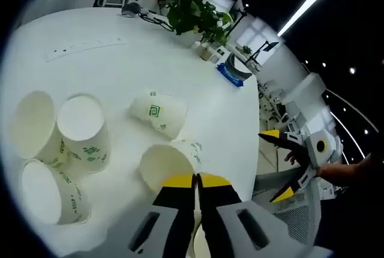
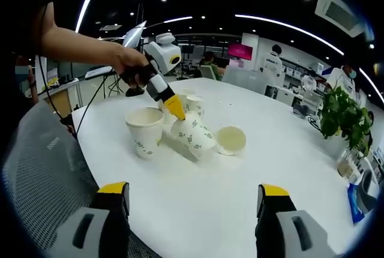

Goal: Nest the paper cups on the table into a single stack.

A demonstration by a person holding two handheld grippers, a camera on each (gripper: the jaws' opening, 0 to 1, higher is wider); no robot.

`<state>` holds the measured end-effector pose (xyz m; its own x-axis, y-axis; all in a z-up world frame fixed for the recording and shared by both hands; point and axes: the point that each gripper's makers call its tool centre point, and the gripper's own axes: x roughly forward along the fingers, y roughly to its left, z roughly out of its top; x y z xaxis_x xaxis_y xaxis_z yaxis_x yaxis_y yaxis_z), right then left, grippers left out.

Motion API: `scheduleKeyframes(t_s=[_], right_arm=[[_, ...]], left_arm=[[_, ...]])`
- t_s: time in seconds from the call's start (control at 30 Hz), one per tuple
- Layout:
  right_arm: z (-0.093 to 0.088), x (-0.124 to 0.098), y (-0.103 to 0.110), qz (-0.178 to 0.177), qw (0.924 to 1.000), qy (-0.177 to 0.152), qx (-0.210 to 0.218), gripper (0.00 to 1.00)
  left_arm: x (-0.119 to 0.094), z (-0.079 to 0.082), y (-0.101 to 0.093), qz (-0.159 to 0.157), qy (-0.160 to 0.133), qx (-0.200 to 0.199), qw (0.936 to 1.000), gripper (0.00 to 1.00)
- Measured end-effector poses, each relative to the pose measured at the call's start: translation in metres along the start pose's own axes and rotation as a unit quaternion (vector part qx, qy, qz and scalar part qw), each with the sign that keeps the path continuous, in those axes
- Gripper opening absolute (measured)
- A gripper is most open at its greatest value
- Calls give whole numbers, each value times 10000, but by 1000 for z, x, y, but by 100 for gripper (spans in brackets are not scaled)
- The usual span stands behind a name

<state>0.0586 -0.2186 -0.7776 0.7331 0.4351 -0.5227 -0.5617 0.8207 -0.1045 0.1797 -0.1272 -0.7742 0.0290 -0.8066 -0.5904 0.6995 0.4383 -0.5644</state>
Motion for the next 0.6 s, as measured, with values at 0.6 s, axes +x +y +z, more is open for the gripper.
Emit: scheduleKeyframes(t_s=[0.6], right_arm=[[1,1,1,46,10000,-19,-10,89]], left_arm=[[-19,10,-9,-21,-206,130,9997,0]])
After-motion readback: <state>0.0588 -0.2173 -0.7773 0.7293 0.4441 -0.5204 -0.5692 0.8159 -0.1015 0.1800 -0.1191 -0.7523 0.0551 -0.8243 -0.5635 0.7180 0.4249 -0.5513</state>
